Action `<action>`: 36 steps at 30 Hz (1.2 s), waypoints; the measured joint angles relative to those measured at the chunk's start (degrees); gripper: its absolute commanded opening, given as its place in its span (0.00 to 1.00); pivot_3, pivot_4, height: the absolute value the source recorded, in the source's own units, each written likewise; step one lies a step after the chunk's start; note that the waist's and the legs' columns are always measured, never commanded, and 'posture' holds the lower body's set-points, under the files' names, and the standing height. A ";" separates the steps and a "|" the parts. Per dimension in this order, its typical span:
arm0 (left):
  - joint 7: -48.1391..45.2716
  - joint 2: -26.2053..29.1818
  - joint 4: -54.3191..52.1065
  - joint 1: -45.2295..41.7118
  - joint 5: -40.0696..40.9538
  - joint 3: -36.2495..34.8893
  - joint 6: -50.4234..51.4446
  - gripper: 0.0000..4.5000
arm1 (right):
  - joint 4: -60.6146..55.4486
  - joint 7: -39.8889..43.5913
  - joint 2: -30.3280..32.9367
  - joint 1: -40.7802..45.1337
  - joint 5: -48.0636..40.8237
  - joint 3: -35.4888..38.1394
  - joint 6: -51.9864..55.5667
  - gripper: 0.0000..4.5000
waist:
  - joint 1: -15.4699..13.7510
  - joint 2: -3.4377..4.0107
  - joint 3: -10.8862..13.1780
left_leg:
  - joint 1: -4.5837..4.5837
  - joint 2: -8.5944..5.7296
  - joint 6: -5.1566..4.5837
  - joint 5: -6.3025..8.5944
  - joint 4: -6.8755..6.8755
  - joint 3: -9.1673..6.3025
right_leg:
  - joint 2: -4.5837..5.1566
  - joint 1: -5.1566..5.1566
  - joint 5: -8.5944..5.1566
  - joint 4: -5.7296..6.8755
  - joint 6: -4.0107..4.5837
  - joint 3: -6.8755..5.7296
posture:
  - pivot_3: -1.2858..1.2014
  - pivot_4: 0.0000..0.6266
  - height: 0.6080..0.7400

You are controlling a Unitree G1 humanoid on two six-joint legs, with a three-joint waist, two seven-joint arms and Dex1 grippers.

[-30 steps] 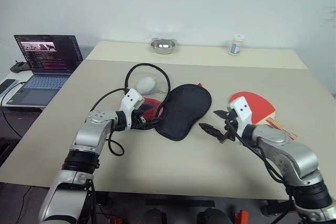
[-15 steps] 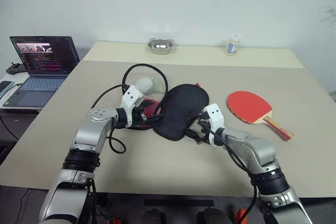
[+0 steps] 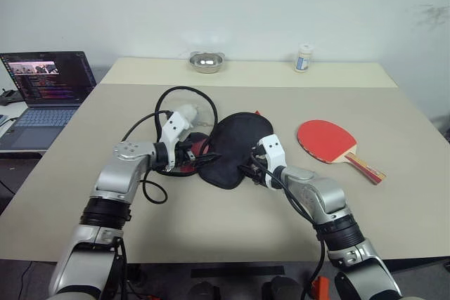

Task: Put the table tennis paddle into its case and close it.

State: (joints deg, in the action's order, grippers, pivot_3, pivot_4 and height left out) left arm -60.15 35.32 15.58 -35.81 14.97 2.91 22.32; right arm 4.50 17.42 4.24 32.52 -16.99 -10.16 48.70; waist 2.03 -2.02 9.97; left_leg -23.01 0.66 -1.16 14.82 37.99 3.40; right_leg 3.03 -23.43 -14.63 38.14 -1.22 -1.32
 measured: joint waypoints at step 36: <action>-12.86 1.35 -2.31 -0.92 4.93 2.50 1.19 0.93 | -17.34 6.21 18.12 -8.14 -6.68 11.17 16.34 0.00 | -0.39 0.02 0.02 | -0.25 -0.09 0.00 0.00 0.03 -0.04 | 0.03 -0.10 -0.03 -0.13 0.01 -0.03 | 0.52 0.24 1.00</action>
State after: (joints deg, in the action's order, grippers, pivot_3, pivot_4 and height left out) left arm -73.01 36.66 13.26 -36.73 19.90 5.41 23.51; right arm -12.84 23.62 22.35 24.38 -23.67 1.01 65.05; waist 1.64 -1.99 9.99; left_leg -23.27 0.57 -1.15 14.82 38.03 3.37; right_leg 3.06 -23.53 -14.66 38.00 -1.21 -1.35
